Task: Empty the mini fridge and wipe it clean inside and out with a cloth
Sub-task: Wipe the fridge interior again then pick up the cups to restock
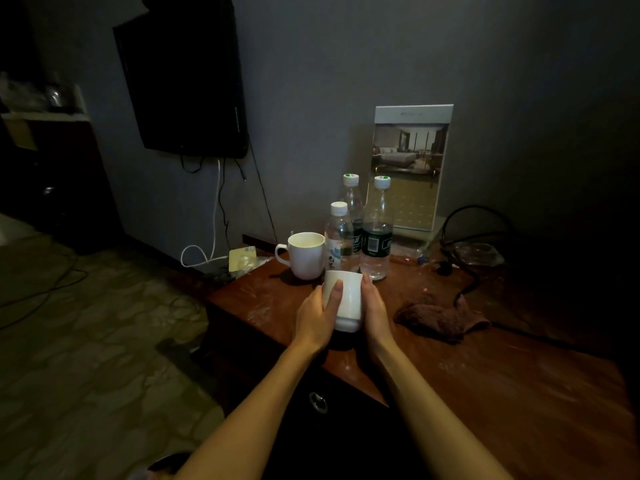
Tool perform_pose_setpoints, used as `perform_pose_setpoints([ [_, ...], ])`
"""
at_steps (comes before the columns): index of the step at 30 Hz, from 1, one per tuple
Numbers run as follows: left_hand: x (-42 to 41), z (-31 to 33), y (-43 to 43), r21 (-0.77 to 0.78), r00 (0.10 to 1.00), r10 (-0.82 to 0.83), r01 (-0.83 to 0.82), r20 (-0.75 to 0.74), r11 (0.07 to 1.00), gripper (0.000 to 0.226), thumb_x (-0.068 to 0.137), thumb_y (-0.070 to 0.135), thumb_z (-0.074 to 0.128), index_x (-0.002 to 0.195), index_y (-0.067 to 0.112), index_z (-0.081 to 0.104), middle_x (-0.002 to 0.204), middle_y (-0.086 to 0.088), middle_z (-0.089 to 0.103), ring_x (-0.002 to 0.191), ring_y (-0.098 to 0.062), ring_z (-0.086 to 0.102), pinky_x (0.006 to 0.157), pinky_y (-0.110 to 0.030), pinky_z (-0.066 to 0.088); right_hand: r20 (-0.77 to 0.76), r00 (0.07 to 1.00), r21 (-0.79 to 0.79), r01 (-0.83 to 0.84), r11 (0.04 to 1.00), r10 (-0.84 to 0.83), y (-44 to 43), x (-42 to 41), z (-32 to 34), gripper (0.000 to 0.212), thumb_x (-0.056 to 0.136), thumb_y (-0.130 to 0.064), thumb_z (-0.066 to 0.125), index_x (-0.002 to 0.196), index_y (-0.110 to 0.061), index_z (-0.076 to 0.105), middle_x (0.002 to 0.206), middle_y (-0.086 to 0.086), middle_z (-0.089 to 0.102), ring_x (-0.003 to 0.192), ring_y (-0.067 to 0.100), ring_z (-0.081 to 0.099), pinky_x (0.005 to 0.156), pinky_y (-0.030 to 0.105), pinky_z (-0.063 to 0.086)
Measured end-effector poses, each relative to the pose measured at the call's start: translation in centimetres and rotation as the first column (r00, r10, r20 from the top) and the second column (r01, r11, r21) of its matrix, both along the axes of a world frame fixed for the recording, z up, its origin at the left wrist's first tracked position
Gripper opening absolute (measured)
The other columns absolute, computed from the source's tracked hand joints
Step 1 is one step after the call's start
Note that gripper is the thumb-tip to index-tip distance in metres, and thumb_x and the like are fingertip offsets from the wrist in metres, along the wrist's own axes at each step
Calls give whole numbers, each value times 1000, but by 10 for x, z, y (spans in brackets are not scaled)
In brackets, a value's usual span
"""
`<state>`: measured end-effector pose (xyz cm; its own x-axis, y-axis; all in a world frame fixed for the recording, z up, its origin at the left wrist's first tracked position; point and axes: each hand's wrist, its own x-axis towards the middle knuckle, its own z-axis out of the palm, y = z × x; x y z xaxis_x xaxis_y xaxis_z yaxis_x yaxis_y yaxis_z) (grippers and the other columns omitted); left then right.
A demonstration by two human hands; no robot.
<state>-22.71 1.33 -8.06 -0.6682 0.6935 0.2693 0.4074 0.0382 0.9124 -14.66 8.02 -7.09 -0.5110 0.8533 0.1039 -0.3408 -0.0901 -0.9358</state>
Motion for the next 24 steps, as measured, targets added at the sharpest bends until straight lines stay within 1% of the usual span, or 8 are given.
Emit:
perform_pose_setpoints([
  [2,9,-3,-6,7,1000,2,-2,25,1000,86,68,92,28,112,24,58,106,0,68,95,-16,66,87,-43,54,17,1000,18,-9,1000,9,-9,9,3,36,102,-34,40,121,-7,55,100,11,68,80,18,67,66,26,57],
  [6,33,-2,-24,22,1000,10,-11,27,1000,82,68,90,27,110,26,55,106,-2,67,95,-17,65,88,-42,53,34,999,36,-14,999,13,-28,31,2,40,100,-38,41,118,-6,57,103,17,68,82,22,67,67,30,57],
  [9,56,0,-41,29,999,-1,0,32,1000,81,67,88,28,108,24,55,106,-3,67,94,-17,65,87,-41,53,45,999,37,0,999,-2,-44,53,4,34,100,-37,41,111,-9,57,95,13,67,76,19,66,61,25,55],
  [14,94,-10,-62,25,998,-22,20,55,999,105,62,97,27,123,17,55,111,-4,65,99,-20,64,89,-44,53,68,997,54,40,998,-44,-73,98,3,31,101,-38,41,113,-14,56,103,10,67,82,17,66,64,22,55],
  [17,117,-7,-72,-7,995,-66,67,70,998,113,59,99,23,131,16,51,119,-7,62,107,-23,61,94,-46,50,92,990,86,96,992,-103,-86,126,4,31,101,-38,39,125,-18,45,107,-1,61,88,10,62,64,15,51],
  [19,133,-6,-76,8,989,-98,97,114,995,117,57,101,21,131,15,50,120,-8,62,107,-23,61,95,-46,50,121,982,94,132,987,-143,-93,142,6,35,100,-41,40,127,-19,39,104,-1,57,88,12,59,66,19,50],
  [21,148,-8,-78,18,985,-107,106,136,994,115,60,99,18,129,13,53,119,-9,62,106,-24,61,95,-47,49,140,973,93,170,981,-182,-98,156,8,35,99,-42,43,123,-17,37,104,3,56,86,14,58,68,24,50],
  [24,168,-11,-81,37,980,-127,122,153,992,100,77,86,16,130,10,53,128,-15,59,117,-29,56,102,-47,43,157,963,83,206,975,-217,-103,176,7,34,99,-42,43,119,-15,36,104,4,54,86,13,56,72,27,49],
])
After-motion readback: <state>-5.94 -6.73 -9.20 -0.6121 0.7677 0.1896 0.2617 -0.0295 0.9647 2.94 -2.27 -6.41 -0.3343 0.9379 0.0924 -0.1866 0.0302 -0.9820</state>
